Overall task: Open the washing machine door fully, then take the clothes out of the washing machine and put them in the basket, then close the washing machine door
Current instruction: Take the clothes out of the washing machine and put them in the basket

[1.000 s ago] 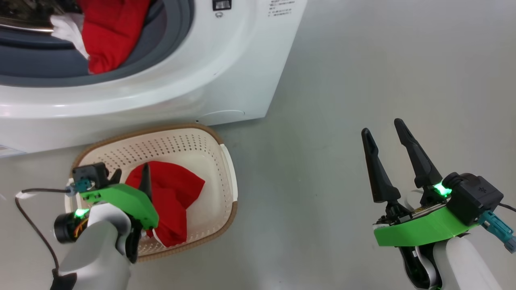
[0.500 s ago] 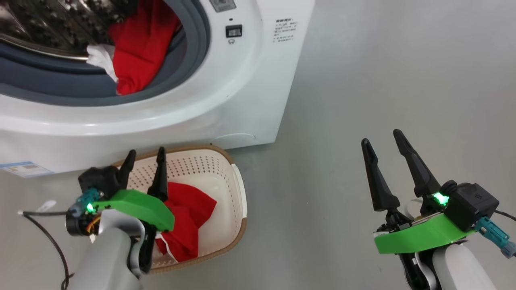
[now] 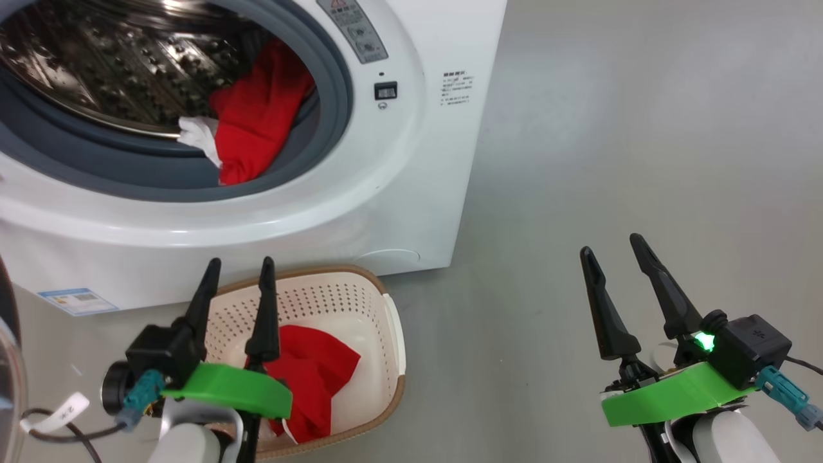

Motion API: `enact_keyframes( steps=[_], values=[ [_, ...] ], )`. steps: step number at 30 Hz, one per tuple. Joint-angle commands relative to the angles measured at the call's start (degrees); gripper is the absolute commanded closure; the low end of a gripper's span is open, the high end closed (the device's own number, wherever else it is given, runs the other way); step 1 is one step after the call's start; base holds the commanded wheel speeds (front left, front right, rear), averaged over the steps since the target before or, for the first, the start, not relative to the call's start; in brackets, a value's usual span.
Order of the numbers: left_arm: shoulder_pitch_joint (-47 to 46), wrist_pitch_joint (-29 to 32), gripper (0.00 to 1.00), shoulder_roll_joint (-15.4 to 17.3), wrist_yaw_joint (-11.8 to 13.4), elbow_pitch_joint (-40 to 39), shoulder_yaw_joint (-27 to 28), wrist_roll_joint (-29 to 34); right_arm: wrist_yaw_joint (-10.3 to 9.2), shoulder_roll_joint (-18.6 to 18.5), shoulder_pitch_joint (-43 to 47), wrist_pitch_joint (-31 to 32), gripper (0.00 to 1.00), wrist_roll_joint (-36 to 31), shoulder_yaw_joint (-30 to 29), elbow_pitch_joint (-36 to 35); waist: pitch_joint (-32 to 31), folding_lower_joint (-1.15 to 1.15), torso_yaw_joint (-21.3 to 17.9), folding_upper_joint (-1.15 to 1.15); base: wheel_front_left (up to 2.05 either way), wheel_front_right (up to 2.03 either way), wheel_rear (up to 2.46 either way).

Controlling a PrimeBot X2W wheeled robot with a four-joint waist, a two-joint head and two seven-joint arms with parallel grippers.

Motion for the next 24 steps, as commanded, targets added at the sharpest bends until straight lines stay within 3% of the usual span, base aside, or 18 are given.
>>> enact_keyframes(
  steps=[1, 9, 24],
  values=[
    [0.88, -0.51, 0.0, 0.88, 0.36, -2.85, 1.94, 1.2, 0.36, -0.17, 0.37, -0.36, 0.0, -0.78, 0.69, -1.43, -1.21, 0.0, 0.77, 0.0, 0.0, 0.0, 0.0],
    [5.98, -0.51, 0.0, 0.81, 0.32, -9.51, 3.04, 3.05, 0.36, -0.17, 1.54, -0.36, 0.0, -2.26, -0.31, -1.78, -3.26, 0.0, 1.78, 0.0, 0.0, 0.0, 0.0],
    [13.89, -0.51, 0.0, 0.82, 3.09, -14.05, 5.05, 4.48, 0.36, -0.17, 5.99, -0.36, 0.0, -4.96, -3.17, -3.59, -7.73, 0.0, 1.69, 0.0, 0.0, 0.0, 0.0]
  ],
)
